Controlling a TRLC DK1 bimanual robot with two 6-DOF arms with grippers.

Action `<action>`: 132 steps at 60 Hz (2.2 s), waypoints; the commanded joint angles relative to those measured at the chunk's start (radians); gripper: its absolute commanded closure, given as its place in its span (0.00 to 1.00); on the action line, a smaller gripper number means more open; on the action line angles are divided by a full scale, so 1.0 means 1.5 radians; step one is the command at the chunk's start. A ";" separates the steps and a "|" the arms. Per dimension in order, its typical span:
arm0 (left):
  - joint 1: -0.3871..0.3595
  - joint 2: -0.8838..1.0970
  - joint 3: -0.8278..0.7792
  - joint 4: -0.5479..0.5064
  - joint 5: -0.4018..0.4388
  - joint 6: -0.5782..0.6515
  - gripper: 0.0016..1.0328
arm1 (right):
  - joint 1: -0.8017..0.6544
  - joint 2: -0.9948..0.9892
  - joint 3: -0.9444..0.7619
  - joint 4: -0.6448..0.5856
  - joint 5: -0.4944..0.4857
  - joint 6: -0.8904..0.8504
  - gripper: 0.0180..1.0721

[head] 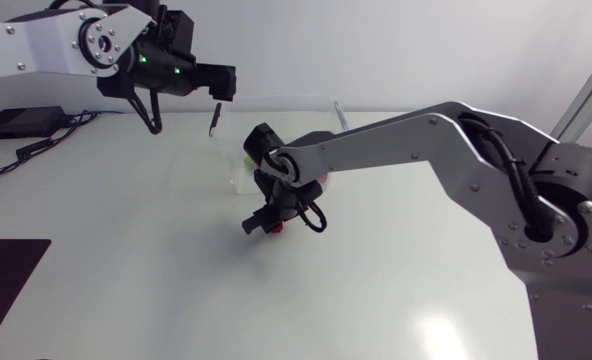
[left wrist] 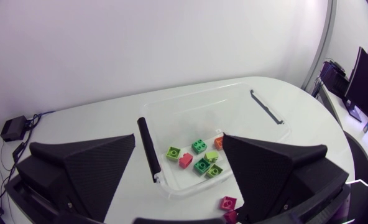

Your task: Place the duplo bricks in the container

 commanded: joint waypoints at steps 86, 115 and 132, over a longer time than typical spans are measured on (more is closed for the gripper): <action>-0.158 0.216 -0.204 0.180 0.073 0.092 0.05 | -0.153 -0.127 0.229 -0.049 -0.014 0.009 0.72; -0.150 0.288 -0.049 0.021 0.086 0.105 0.07 | -0.179 -0.095 0.287 -0.065 -0.036 0.006 0.72; -0.142 0.320 0.016 -0.067 0.084 0.109 0.16 | -0.191 -0.093 0.285 -0.068 -0.045 0.004 0.72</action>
